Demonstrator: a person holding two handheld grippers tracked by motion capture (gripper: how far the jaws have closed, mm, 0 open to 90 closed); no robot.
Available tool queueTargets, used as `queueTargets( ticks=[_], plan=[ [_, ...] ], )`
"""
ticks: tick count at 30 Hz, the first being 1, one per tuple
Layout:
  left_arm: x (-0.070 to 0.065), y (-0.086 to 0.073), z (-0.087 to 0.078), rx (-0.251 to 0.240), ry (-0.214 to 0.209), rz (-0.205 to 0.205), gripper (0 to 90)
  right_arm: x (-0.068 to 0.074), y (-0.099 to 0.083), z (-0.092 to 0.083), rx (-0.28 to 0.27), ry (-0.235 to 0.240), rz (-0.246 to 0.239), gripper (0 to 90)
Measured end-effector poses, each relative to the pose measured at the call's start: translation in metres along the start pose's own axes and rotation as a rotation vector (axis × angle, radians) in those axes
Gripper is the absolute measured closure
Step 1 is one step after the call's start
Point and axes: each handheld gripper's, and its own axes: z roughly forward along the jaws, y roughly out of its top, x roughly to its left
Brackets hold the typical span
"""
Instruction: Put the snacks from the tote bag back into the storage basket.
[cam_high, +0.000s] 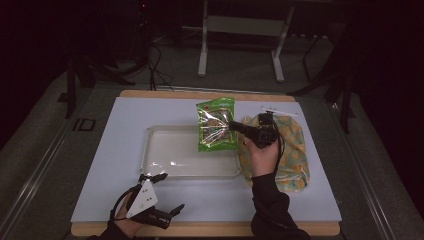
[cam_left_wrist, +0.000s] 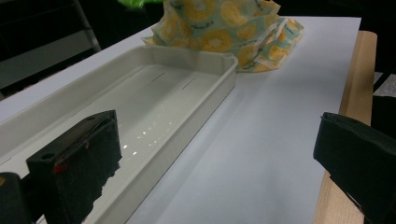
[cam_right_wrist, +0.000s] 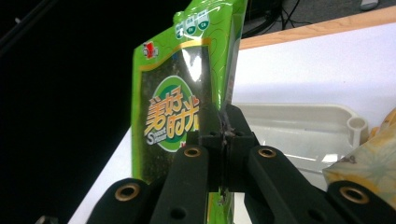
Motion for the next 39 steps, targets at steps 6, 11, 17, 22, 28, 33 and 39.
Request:
queueTargets(
  ticks=[6,11,17,22,28,33,39],
  plan=[
    [0.000,0.000,0.000,0.001,-0.002,0.002,1.3,-0.004,-0.012,0.009,-0.010,0.000,0.028,88.9],
    [0.000,0.000,0.000,0.000,0.000,0.003,1.3,-0.011,-0.025,0.019,0.018,-0.007,0.053,88.9],
    [-0.001,0.000,0.001,0.002,-0.002,0.003,1.3,-0.022,-0.039,0.029,0.041,-0.021,0.085,88.9],
    [-0.001,0.000,0.001,0.002,-0.002,0.003,1.3,-0.027,-0.049,0.035,0.062,-0.026,0.103,88.8],
    [-0.001,0.000,0.001,0.005,-0.002,0.006,1.3,-0.029,-0.060,0.042,0.087,-0.030,0.108,88.9],
    [-0.001,0.000,0.001,0.002,-0.001,0.005,1.3,-0.033,-0.068,0.048,0.107,-0.056,0.108,88.8],
    [-0.001,0.000,0.001,0.006,-0.002,0.006,1.3,-0.039,-0.074,0.053,0.127,-0.061,0.124,88.8]
  ],
)
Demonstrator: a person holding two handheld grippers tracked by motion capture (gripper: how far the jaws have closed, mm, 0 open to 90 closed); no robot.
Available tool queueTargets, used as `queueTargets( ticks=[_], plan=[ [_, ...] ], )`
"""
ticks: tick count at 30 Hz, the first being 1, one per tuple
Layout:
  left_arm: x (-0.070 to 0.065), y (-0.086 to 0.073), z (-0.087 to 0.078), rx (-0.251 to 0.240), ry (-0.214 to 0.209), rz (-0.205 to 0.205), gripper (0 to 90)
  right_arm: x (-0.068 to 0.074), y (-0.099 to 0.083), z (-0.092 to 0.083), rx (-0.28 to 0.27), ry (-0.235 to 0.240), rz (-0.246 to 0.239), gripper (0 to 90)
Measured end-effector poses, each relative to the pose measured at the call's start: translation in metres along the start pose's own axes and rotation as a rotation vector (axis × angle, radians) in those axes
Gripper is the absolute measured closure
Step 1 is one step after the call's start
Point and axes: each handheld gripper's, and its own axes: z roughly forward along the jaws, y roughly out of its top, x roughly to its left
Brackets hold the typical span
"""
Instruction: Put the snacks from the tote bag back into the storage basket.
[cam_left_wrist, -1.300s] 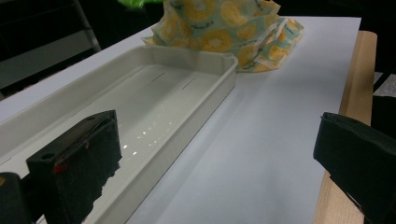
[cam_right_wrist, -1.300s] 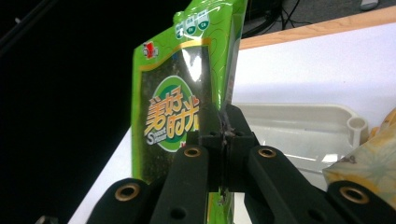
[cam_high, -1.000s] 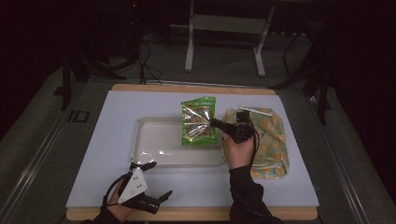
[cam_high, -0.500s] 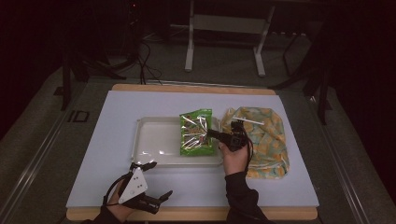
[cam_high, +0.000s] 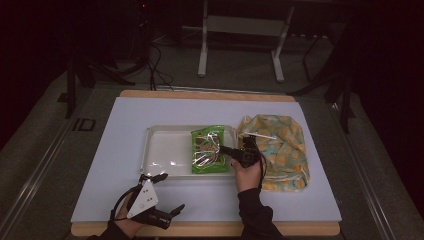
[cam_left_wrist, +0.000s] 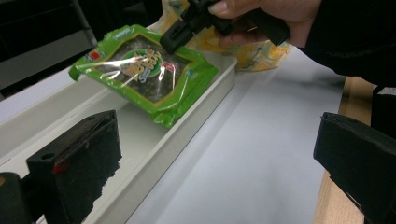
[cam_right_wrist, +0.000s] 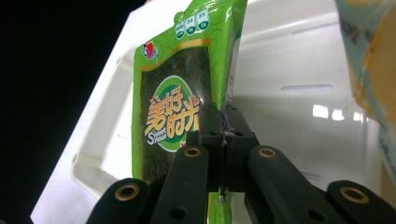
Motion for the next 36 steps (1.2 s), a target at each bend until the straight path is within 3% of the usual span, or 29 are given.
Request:
queueTargets(
  ticks=[25,36],
  plan=[
    [0.001,0.000,0.001,0.008,-0.003,-0.006,1.3,-0.009,-0.010,0.014,0.090,-0.067,0.006,87.8],
    [0.001,0.000,0.000,0.010,-0.003,-0.006,1.3,-0.006,-0.009,0.014,0.102,-0.091,-0.014,78.0]
  ],
)
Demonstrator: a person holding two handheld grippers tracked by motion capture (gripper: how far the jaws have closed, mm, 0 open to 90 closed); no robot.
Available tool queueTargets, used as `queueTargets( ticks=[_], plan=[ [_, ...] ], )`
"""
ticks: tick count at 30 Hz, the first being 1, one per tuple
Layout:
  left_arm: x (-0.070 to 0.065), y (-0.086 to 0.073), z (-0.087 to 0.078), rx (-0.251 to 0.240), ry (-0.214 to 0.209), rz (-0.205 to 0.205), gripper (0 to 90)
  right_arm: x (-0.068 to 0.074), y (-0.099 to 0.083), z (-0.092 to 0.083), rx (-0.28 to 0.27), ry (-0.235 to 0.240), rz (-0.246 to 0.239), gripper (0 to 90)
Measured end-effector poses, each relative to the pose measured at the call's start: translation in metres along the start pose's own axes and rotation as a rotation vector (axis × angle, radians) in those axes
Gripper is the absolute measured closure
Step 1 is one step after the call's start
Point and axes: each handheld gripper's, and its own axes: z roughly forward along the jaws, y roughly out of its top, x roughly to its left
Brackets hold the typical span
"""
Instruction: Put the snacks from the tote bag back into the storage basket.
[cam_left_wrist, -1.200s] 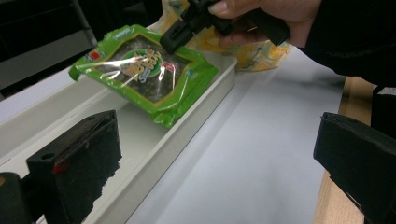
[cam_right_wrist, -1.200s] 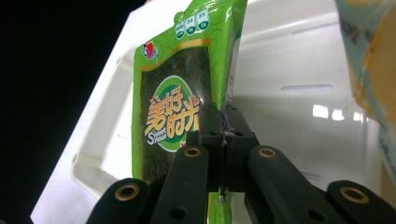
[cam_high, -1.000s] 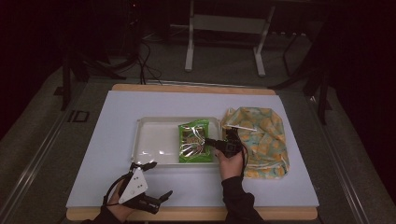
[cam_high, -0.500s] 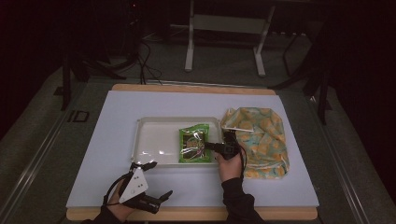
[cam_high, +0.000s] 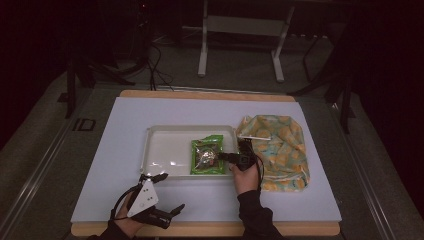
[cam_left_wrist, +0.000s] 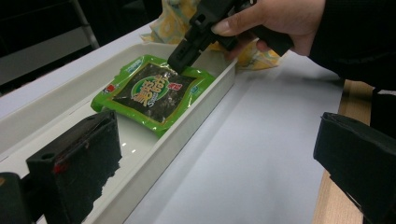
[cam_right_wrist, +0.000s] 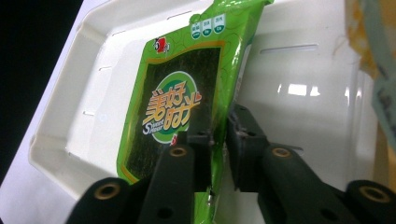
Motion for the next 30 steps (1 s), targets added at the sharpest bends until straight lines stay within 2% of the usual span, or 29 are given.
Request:
queueTargets(
  ticks=[6,10,20,27,30],
  plan=[
    [0.000,0.000,0.000,0.001,0.001,0.000,1.3,0.002,0.002,-0.002,0.006,-0.010,-0.022,71.5],
    [0.000,0.000,0.000,0.001,0.001,-0.001,1.3,0.008,0.005,-0.006,0.005,-0.020,-0.052,67.9],
    [0.000,0.000,0.000,0.001,0.000,-0.001,1.3,0.019,0.014,-0.014,0.018,-0.011,-0.108,62.2],
    [0.000,0.000,0.000,0.002,-0.001,-0.001,1.3,0.030,0.024,-0.023,0.033,-0.018,-0.196,56.6],
    [0.000,0.000,0.001,0.002,-0.002,-0.002,1.3,0.034,0.030,-0.029,0.019,-0.011,-0.222,54.2]
  ],
)
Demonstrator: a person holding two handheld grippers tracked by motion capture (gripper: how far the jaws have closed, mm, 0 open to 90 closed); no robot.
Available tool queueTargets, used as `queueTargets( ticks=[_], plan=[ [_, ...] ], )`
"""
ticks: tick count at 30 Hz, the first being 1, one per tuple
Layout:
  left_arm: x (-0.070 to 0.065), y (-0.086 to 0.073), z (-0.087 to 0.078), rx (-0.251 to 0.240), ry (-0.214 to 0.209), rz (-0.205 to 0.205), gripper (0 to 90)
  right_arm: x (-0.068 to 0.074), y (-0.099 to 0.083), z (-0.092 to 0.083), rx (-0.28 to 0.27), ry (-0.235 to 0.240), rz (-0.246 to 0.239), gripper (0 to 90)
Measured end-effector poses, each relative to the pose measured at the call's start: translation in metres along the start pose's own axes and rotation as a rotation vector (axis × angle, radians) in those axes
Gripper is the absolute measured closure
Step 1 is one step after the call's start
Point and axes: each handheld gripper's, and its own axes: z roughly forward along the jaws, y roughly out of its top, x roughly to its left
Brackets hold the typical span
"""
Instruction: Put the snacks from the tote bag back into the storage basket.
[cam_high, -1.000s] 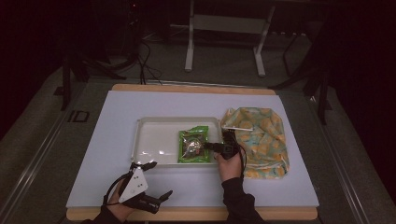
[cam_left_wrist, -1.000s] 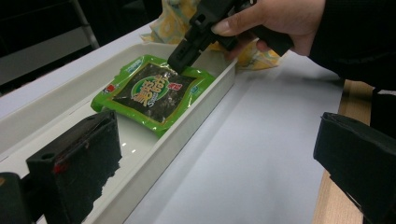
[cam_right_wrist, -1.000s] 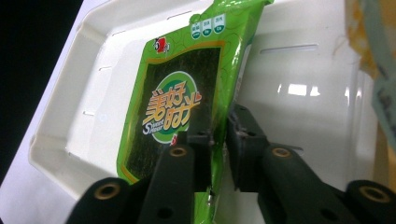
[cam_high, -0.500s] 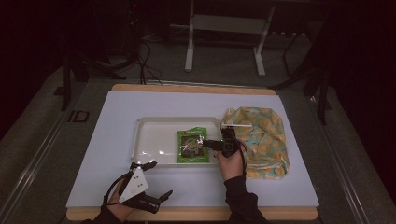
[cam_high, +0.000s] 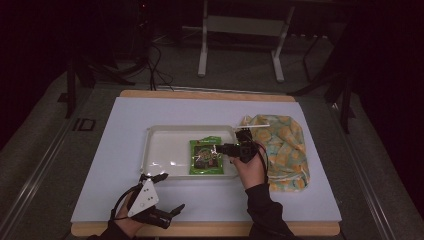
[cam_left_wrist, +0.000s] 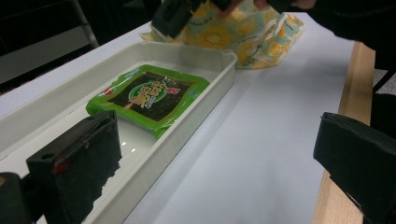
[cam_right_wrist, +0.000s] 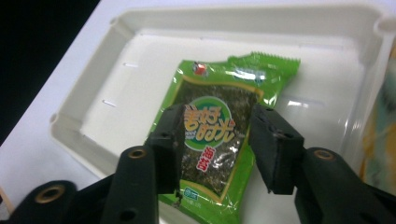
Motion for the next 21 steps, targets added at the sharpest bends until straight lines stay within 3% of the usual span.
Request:
queueTargets(
  ticks=[8,14,18,21],
  plan=[
    [0.000,0.000,0.000,0.000,-0.001,-0.001,1.3,0.003,0.013,-0.018,-0.048,-0.007,-0.087,42.4],
    [0.000,0.000,0.000,0.001,-0.002,-0.004,1.3,-0.001,0.024,-0.037,-0.100,-0.008,-0.098,35.6],
    [0.000,0.000,0.000,0.002,-0.001,-0.003,1.3,-0.004,0.029,-0.050,-0.124,-0.002,-0.145,24.7],
    [0.000,0.000,0.000,0.003,-0.001,-0.002,1.3,-0.006,0.030,-0.059,-0.150,-0.006,-0.150,24.2]
  ],
)
